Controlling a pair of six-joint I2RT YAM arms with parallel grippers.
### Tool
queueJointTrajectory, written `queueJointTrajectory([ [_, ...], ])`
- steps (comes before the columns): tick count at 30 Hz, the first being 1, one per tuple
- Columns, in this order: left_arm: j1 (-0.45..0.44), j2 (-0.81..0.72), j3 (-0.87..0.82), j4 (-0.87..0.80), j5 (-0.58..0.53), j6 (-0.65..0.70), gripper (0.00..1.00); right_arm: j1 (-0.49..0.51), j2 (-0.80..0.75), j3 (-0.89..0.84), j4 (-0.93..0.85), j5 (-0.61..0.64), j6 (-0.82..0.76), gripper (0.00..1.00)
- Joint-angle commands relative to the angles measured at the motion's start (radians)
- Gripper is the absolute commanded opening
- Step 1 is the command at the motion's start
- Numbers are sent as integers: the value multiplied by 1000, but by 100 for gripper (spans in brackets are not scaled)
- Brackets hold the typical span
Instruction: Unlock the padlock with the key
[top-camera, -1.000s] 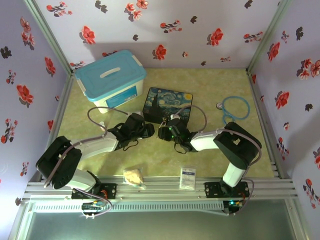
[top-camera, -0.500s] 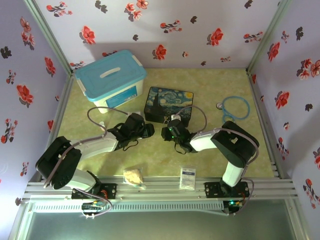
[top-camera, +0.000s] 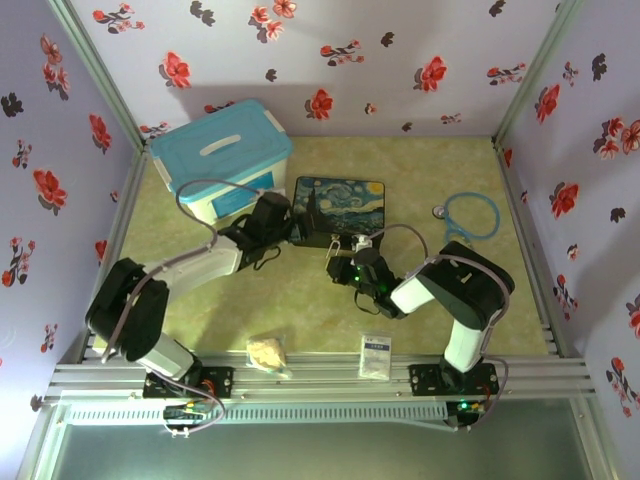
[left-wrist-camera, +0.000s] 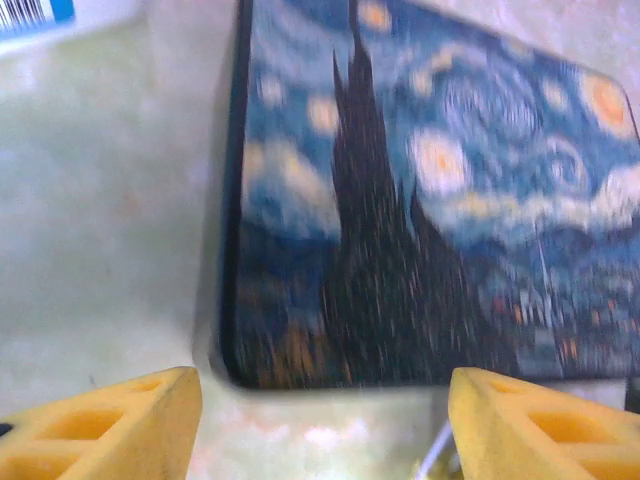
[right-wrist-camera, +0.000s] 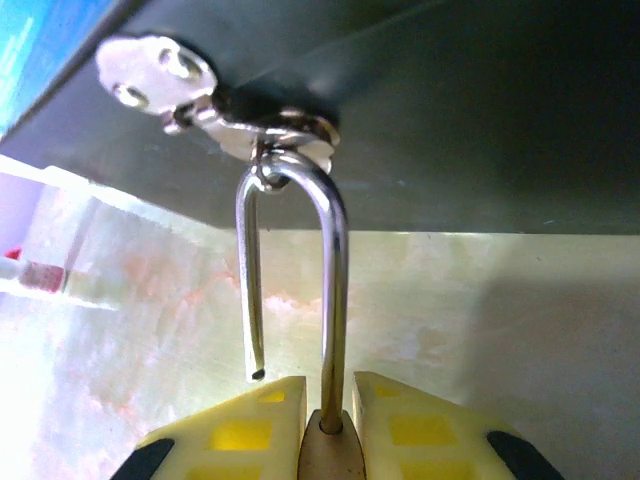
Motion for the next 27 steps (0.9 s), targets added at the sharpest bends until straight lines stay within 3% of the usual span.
queueJointTrajectory([
  [1, 24, 101, 83, -44, -64, 105, 68, -5, 32, -31, 12, -17, 64, 16],
  [8, 53, 230, 129, -3, -94, 119, 70, -4, 12, -51, 4, -9, 58, 16],
  [12, 62, 273, 130, 42, -37, 117, 70, -4, 8, -58, 13, -1, 56, 16],
  [18, 56, 303, 120, 38, -20, 109, 53, -2, 11, -44, 29, 24, 75, 15],
  [27, 47, 288, 22, 67, -39, 87, 48, 9, 79, -11, 184, 140, 196, 13],
])
